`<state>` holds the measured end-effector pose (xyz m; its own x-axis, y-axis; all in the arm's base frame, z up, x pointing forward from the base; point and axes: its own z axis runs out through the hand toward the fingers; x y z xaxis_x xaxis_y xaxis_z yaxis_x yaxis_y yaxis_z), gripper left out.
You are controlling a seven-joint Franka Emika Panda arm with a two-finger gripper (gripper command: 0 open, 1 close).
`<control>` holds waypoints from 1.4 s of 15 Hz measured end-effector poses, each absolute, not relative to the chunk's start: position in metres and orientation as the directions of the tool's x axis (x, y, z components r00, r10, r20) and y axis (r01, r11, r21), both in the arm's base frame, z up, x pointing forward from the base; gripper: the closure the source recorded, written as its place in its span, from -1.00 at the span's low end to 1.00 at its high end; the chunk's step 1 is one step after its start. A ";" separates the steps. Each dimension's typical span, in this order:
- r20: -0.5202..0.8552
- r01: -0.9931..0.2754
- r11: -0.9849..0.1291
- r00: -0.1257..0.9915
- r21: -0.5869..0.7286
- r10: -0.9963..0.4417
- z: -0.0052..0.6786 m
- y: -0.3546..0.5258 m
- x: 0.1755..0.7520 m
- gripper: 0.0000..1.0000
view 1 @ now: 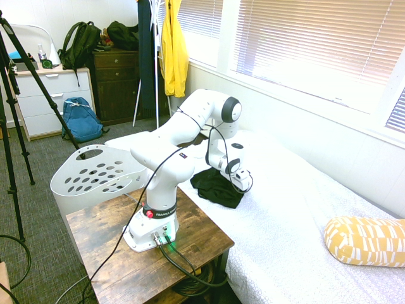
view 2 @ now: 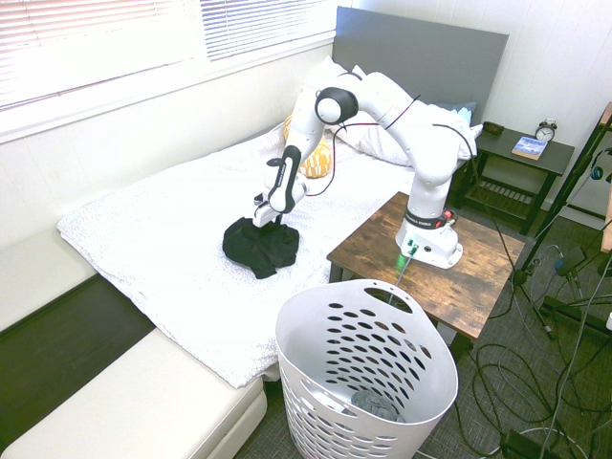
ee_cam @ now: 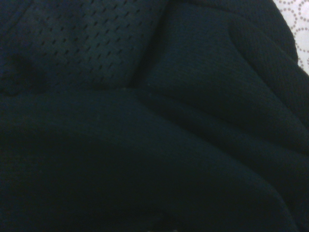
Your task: Put my clothes in the laundry bag
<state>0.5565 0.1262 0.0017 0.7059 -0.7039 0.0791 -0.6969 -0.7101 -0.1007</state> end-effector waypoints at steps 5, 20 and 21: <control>0.074 -0.698 -0.707 0.704 -0.110 -0.706 0.001 0.123 0.556 1.00; 0.180 -0.605 -0.790 0.770 -0.100 -0.612 0.167 0.190 0.565 1.00; 0.201 -0.594 -0.801 0.778 -0.079 -0.596 0.197 0.208 0.560 1.00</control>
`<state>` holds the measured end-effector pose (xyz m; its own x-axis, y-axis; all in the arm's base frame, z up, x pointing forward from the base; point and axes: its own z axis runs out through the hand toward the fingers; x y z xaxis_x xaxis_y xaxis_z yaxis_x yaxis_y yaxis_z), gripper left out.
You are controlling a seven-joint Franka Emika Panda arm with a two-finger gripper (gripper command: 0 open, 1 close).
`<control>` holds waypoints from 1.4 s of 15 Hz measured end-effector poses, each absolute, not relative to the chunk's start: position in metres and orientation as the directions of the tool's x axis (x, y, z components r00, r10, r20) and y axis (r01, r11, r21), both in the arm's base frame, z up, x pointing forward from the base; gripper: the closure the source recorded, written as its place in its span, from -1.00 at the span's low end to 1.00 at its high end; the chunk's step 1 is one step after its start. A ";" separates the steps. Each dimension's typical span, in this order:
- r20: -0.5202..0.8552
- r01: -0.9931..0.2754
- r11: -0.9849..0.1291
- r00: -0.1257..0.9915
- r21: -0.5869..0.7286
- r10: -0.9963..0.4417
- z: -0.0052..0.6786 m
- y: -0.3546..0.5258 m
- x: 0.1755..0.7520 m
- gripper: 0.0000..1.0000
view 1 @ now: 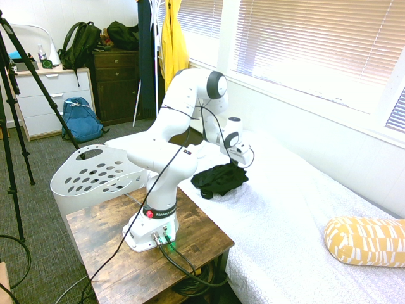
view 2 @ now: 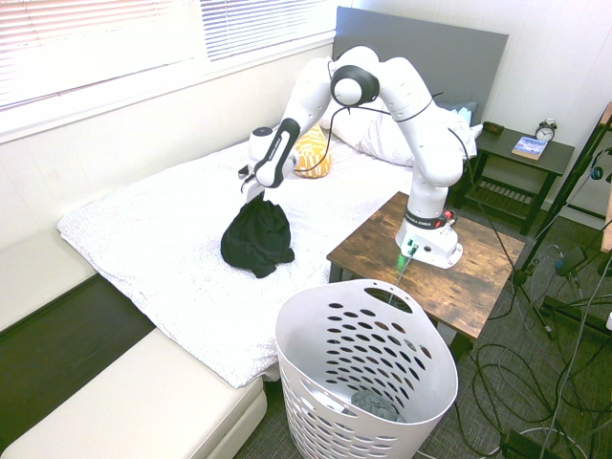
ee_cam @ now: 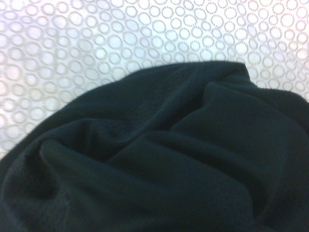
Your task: Put my clothes in the laundry bag
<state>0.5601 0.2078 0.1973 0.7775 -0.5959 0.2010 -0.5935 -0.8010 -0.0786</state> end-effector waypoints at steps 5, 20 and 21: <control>0.278 -0.510 -0.859 0.820 -0.040 -0.500 0.373 0.310 0.497 1.00; 0.517 -0.132 -0.991 0.851 0.030 -0.098 0.639 0.474 0.065 1.00; 0.508 -0.106 -0.994 0.858 0.032 -0.075 0.634 0.474 0.043 1.00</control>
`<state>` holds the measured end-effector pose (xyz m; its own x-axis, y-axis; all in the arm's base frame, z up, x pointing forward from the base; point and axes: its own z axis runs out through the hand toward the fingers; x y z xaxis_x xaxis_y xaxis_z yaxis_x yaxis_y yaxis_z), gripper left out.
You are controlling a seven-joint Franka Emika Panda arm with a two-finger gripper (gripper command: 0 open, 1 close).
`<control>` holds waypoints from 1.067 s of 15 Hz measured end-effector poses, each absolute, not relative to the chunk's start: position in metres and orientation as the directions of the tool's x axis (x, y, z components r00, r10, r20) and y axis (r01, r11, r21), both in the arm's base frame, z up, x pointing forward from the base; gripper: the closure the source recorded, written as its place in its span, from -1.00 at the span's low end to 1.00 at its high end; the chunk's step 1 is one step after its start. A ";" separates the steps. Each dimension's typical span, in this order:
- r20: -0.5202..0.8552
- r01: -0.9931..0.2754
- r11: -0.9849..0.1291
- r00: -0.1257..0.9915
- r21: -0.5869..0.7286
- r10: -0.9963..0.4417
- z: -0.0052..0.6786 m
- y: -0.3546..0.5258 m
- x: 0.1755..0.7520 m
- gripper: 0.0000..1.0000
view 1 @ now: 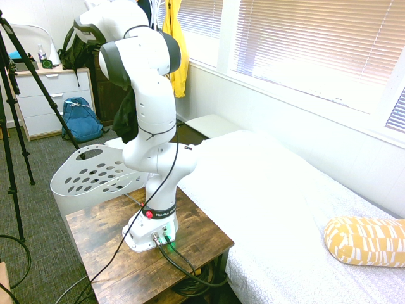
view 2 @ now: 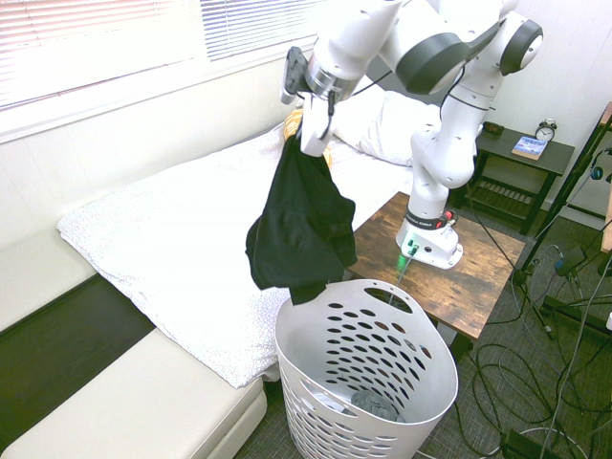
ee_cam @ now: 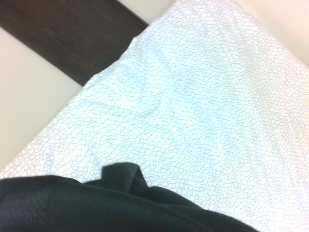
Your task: Put my clothes in the laundry bag
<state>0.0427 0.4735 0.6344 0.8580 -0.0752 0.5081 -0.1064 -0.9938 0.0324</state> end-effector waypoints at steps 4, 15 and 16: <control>0.491 -0.007 -0.998 0.871 0.066 0.026 0.609 0.459 -0.040 1.00; 0.256 0.092 -0.964 0.954 0.249 0.157 0.446 0.461 -0.065 -1.00; 0.254 0.095 -0.964 0.954 0.250 0.160 0.445 0.461 -0.066 -1.00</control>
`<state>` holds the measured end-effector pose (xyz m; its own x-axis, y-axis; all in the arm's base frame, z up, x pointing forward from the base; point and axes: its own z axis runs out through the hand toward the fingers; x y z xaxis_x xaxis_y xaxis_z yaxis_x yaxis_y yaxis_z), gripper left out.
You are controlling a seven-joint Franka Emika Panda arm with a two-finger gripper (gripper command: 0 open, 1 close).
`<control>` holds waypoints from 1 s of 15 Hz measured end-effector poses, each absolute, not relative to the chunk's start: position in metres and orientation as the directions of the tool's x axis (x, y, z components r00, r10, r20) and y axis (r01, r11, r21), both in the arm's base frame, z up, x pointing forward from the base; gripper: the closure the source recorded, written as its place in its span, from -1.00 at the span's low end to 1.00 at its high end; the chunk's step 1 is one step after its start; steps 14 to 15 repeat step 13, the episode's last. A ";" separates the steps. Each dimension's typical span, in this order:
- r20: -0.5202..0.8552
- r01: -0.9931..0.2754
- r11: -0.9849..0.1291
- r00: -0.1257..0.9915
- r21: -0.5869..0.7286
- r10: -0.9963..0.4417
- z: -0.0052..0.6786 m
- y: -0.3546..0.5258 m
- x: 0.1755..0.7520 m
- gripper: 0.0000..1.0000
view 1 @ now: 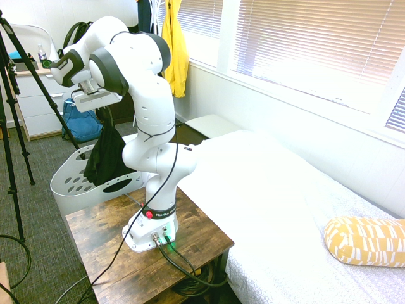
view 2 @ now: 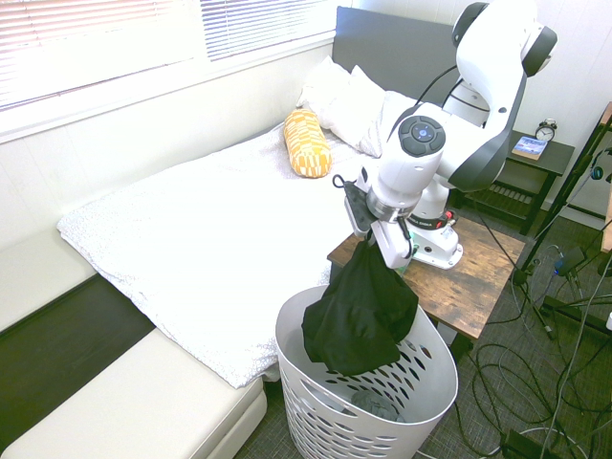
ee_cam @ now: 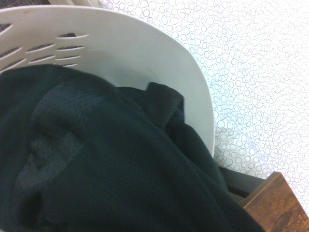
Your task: Put my clothes in the laundry bag
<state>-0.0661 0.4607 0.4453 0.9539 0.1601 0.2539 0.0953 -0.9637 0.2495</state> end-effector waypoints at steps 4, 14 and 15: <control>0.245 0.089 -0.966 0.958 0.242 0.150 0.447 0.456 -0.068 -1.00; 0.312 -0.248 -0.951 0.932 0.186 -0.182 0.492 0.329 0.160 -1.00; 0.312 -0.248 -0.951 0.932 0.186 -0.182 0.492 0.329 0.160 -1.00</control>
